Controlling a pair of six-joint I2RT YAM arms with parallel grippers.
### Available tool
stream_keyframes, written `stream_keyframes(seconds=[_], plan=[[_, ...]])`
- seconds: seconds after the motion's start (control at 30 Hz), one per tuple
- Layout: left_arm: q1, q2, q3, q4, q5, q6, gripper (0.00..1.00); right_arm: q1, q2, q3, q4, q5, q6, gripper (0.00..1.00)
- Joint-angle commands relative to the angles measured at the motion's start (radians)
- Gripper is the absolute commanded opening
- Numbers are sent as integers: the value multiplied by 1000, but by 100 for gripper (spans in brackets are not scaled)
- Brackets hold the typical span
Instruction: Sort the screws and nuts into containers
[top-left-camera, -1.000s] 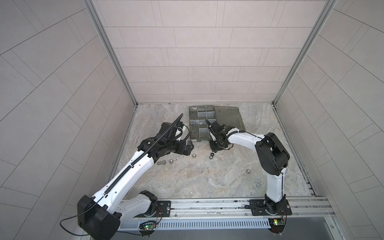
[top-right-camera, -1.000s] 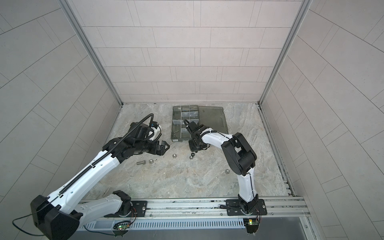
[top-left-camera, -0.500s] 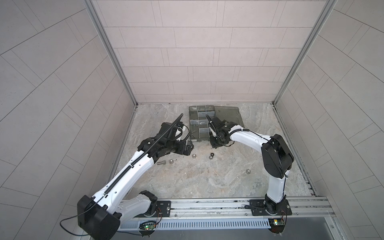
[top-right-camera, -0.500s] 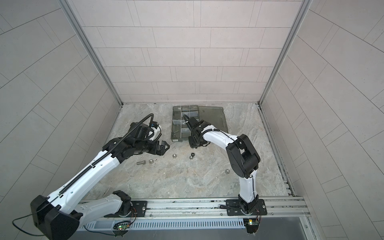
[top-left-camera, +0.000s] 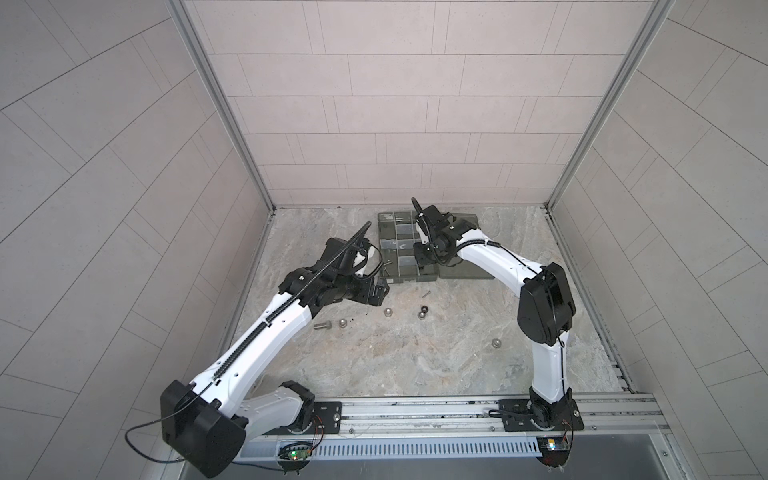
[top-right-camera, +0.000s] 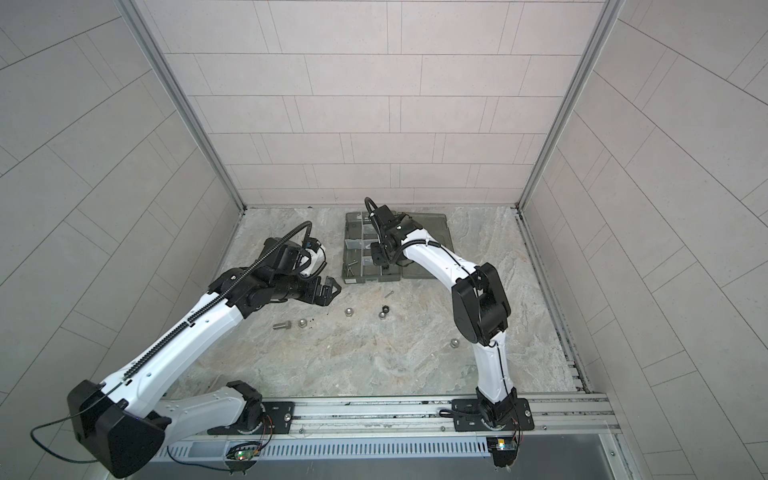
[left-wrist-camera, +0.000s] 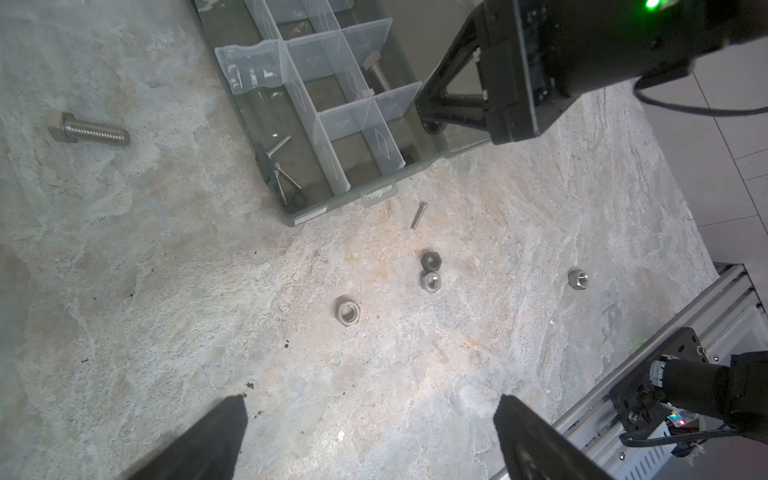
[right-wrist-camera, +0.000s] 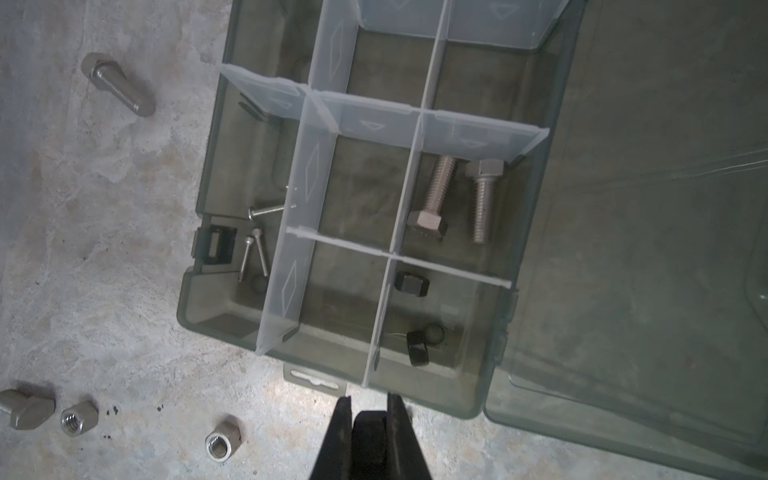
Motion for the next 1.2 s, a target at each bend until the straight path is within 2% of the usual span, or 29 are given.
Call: stream_keyframes(seconds=[0.0, 0.23, 0.4, 0.47, 0.7, 0.97, 1.17], plan=[[-4, 19, 44, -30, -16, 32, 100, -19, 61, 42, -45, -6, -11, 10], [-4, 72, 64, -22, -10, 42, 100, -47, 142, 80, -42, -28, -19, 13], [-4, 130, 97, -19, -3, 52, 100, -55, 135, 71, -35, -29, -34, 32], [-4, 156, 117, -18, -3, 58, 100, -55, 113, 56, -33, -22, -38, 35], [-4, 205, 164, -7, 23, 45, 100, -53, -43, -116, -11, -40, -27, 35], [-11, 170, 77, 51, 69, -14, 100, -35, -240, -411, 67, -57, 72, 31], [-21, 96, 19, 61, 66, -30, 100, 8, -262, -498, 99, -48, 162, 30]])
